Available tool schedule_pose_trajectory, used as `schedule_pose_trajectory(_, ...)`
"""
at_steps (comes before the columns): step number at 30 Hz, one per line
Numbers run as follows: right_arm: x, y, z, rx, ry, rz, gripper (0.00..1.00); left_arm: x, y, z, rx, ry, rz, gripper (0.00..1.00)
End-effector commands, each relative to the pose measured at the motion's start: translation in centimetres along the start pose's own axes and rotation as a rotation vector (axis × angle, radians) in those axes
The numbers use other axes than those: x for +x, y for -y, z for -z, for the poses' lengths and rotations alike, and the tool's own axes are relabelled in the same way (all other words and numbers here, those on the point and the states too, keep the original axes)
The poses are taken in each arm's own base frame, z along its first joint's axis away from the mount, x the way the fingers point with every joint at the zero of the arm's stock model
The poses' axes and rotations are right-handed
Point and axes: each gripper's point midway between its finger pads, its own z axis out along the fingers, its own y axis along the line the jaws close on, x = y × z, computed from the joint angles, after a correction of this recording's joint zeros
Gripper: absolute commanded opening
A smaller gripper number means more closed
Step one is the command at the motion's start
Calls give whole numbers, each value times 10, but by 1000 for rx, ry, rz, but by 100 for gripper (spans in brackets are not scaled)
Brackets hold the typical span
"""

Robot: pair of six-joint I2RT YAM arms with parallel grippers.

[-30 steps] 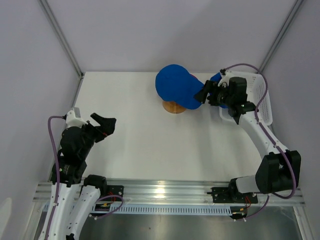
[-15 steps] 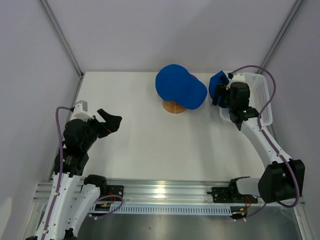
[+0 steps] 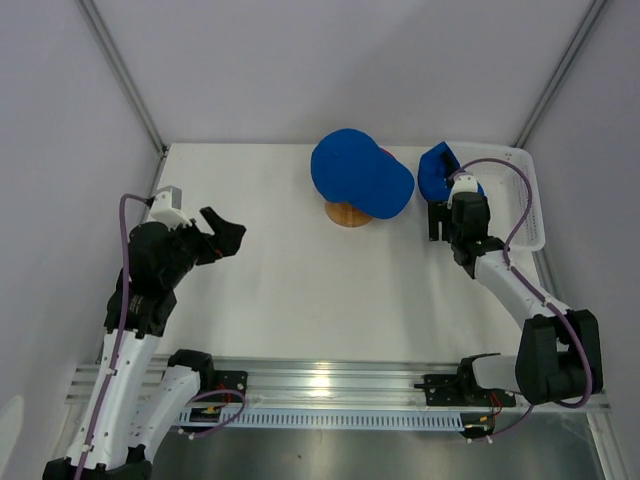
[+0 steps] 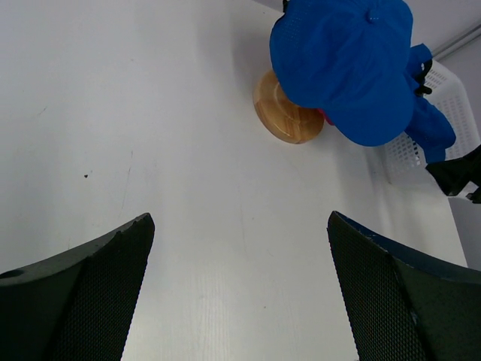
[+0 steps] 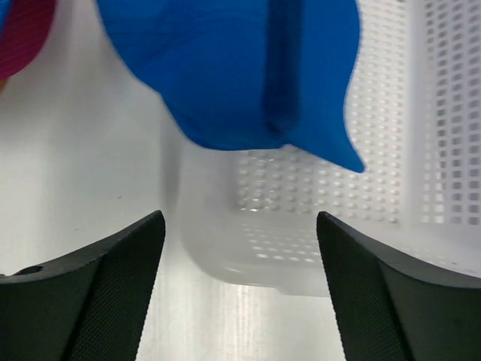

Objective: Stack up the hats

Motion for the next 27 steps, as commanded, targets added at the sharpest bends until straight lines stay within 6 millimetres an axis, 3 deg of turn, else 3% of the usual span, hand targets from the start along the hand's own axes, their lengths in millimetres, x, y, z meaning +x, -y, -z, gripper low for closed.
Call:
schedule_pose_trajectory(1, -42, 33, 11, 94, 138, -15, 83, -16, 7, 2, 24, 30, -47, 99)
schedule_pose_trajectory(7, -57, 49, 15, 110, 171, 31, 78, -12, 3, 0, 9, 21, -52, 99)
schedule_pose_trajectory(16, -13, 57, -18, 120, -4, 104, 67, -15, 1, -5, -11, 12, -48, 100)
schedule_pose_trajectory(24, 1, 71, -39, 152, -60, 108, 60, -29, 3, -13, -31, 8, -48, 100)
schedule_pose_trajectory(25, 9, 83, -45, 181, -88, 99, 59, -29, 3, -14, -35, 7, -46, 99)
schedule_pose_trajectory(27, 8, 88, -51, 196, -97, 104, 54, -29, 2, -18, -41, -1, -39, 99)
